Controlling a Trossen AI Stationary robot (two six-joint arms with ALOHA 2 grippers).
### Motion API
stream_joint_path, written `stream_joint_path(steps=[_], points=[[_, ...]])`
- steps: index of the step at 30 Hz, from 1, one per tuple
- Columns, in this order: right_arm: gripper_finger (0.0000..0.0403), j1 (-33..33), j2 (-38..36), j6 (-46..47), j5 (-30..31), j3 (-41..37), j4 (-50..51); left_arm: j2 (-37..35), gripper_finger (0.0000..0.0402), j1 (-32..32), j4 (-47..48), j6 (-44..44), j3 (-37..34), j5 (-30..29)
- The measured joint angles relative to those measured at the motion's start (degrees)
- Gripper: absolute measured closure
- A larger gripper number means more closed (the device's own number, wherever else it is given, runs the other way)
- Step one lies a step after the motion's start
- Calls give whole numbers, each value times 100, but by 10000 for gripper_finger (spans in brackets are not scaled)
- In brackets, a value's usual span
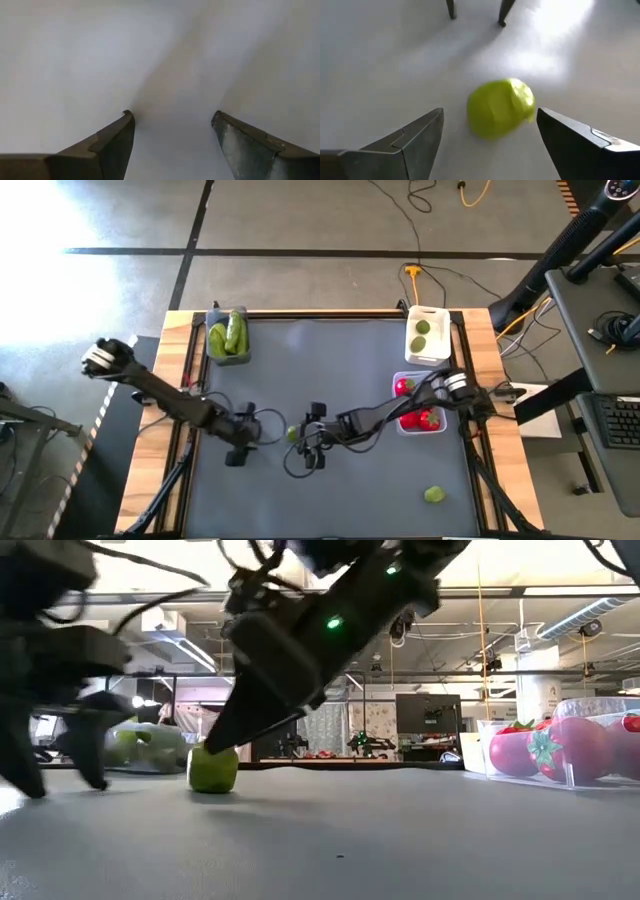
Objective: Sort produce into baskets
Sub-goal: Put the lime into the white bin
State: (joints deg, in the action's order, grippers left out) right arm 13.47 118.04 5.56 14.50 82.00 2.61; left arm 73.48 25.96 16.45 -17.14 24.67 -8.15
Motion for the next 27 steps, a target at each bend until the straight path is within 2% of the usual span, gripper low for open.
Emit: stream_joint_path(steps=[4, 8, 16, 23, 27], points=[[88, -73, 459, 15, 3, 558, 43, -446, 146, 545, 13, -1124, -408, -179], [95, -155, 832, 3, 26, 1170, 295, -656, 147, 834, 17, -1589, -589, -204], [127, -244, 1256, 839, -168, 2043, 1840, -819, 147, 891, 186, -1548, -628, -106], [171, -238, 1323, 794, -139, 2561, 2755, -874, 147, 898, 117, -987, -656, -453], [211, -313, 1213, 896, 50, 3301, 4480, -904, 147, 889, 109, -864, -659, -626]])
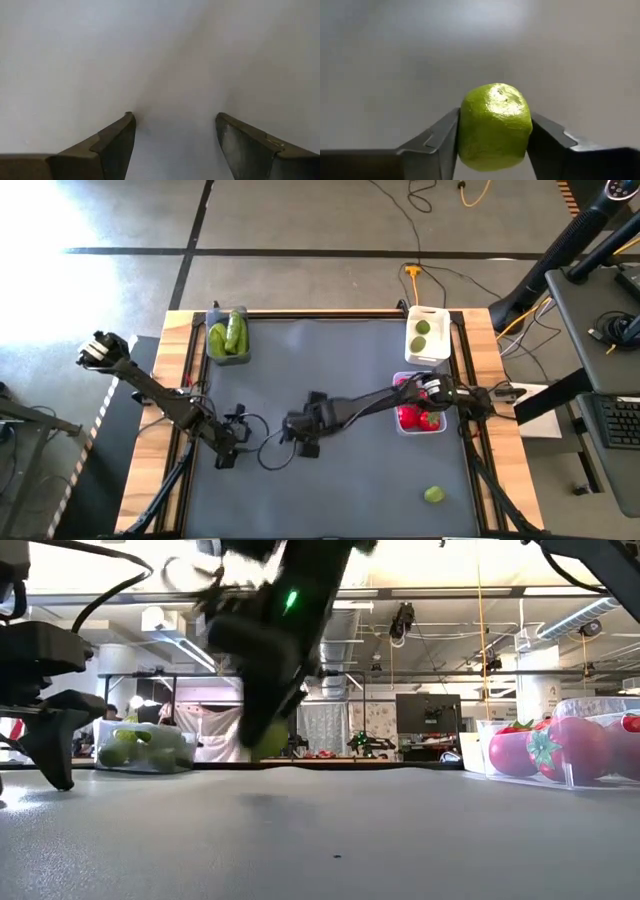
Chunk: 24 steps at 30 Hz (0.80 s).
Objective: Sort produce into baskets
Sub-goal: Put the lime into the white bin
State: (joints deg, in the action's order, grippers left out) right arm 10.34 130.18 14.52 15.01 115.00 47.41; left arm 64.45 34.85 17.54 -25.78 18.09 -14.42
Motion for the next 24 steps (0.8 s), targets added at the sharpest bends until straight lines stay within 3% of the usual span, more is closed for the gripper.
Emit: stream_joint_path(steps=[4, 7, 12, 17, 20, 24], points=[[244, -262, -490, -219, 722, 483, 1797, -47, 147, -77, 91, -64, 0, -61], [252, -658, -1051, -524, 1324, 229, 2273, -173, 147, -218, 271, -46, -4, -59], [241, -1947, -2330, -626, 1365, -889, 2211, -521, 147, -722, 529, -22, -97, -97], [242, -3674, -3462, 574, 1155, -2217, 2305, -813, 147, -1228, 491, 24, -234, -119], [247, -4733, -3911, 1189, 990, -2973, 2278, -903, 147, -1437, 412, 24, -276, -126], [249, -5610, -4077, 945, 936, -3628, 2171, -1000, 147, -1640, 340, 24, -289, -124]])
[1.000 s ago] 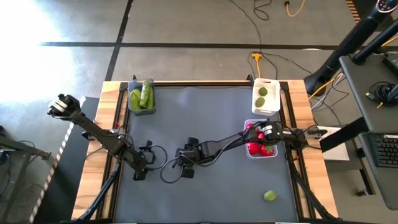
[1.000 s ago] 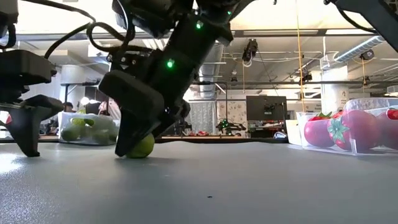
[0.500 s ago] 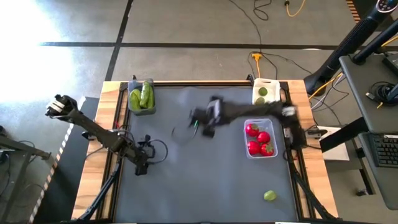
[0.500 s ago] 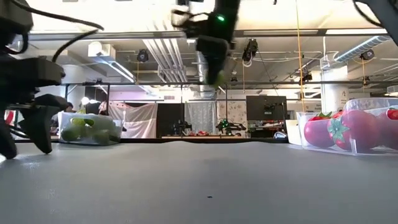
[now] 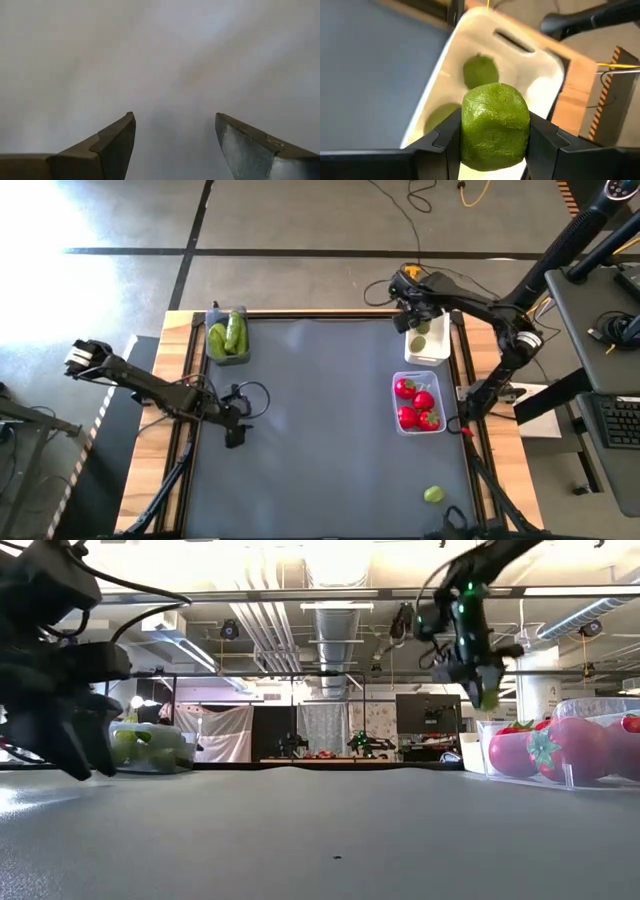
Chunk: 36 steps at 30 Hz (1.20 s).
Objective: Sort produce into baskets
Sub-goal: Put the lime into the white bin
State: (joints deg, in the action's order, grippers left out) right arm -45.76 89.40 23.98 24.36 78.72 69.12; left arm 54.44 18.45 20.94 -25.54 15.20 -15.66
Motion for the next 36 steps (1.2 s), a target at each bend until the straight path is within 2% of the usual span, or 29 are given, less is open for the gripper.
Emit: stream_joint_path(steps=[5, 14, 18, 21, 26, 30, 33, 36], points=[[250, -390, 326, -338, -121, -350, -90, -116, 147, -158, -74, -34, -2, 3], [238, -635, 1385, -942, -13, -400, 62, -184, 147, -169, -296, -236, 0, 12], [236, -718, 1746, -965, 515, -398, 132, -191, 147, -167, -351, -301, 0, 13], [225, -743, 1810, -967, 554, -398, 92, -178, 147, -167, -399, -364, 0, 13], [177, -743, 1737, -897, 585, -366, 71, -122, 147, -167, -471, -333, 2, 13], [133, -664, 1390, -619, 585, -224, 195, -117, 147, -167, -580, -167, 2, 9], [111, -296, 857, -192, 456, -164, 288, -119, 147, -167, -634, -7, 5, 19], [103, 446, 182, 197, 100, -176, 214, -117, 147, -167, -716, 170, 5, 113]])
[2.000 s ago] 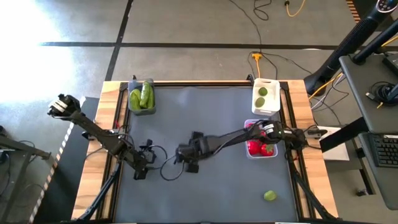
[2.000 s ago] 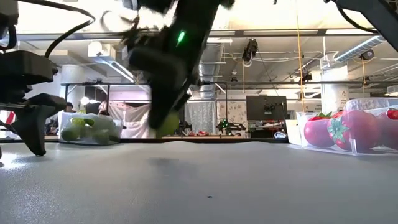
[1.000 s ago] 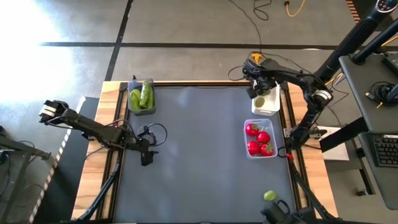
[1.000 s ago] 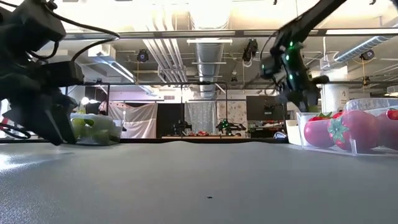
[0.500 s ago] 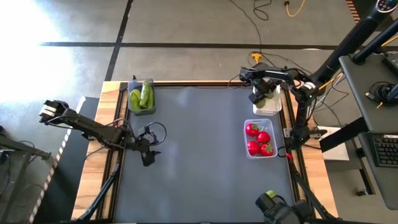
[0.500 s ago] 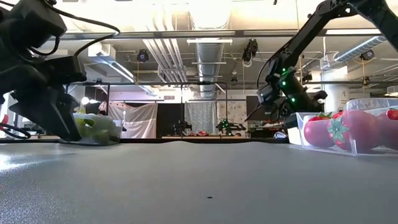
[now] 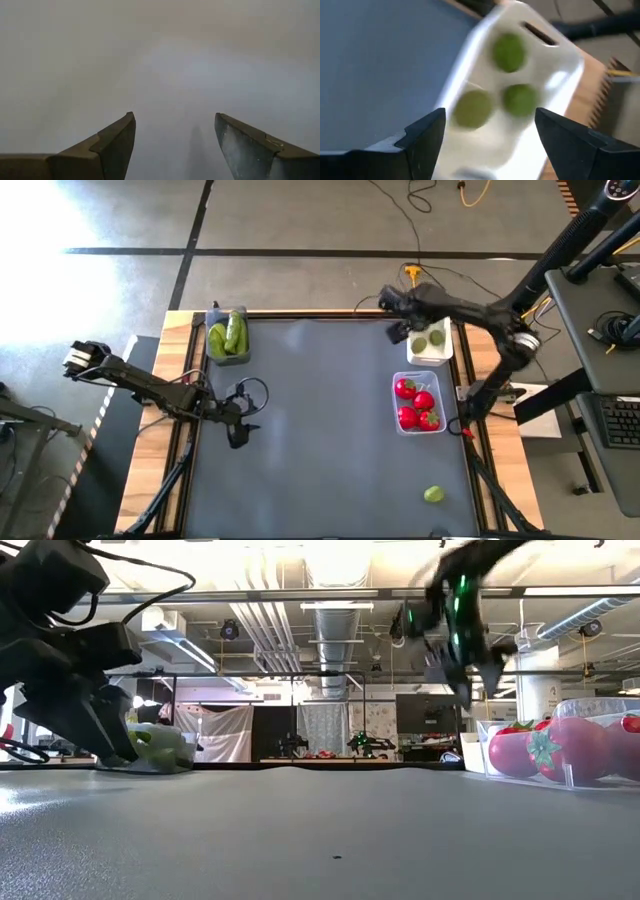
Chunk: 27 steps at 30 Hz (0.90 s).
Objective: Sort produce into baskets
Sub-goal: Put the lime into the white bin
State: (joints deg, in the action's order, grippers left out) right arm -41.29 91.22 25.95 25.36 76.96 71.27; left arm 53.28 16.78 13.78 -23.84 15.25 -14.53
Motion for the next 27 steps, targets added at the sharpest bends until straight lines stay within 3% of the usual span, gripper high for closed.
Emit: stream_joint_path(steps=[6, 11, 17, 22, 27], points=[[111, 2370, -1016, 1870, -311, -19, -49, 0, 147, 2, -178, 419, 3, 38], [124, 4663, -1194, 3874, -441, -19, -164, 0, 147, 2, -230, 1396, 4, 38], [135, 7031, -758, 5712, -1798, -19, -288, 2, 147, 2, -744, 2010, 2, 31], [140, 8303, -149, 7121, -3135, 45, -421, 2, 147, 2, -1263, 2031, 2, -168], [137, 8746, 332, 7296, -3970, 54, -420, 2, 147, 0, -1573, 2021, 3, -186]])
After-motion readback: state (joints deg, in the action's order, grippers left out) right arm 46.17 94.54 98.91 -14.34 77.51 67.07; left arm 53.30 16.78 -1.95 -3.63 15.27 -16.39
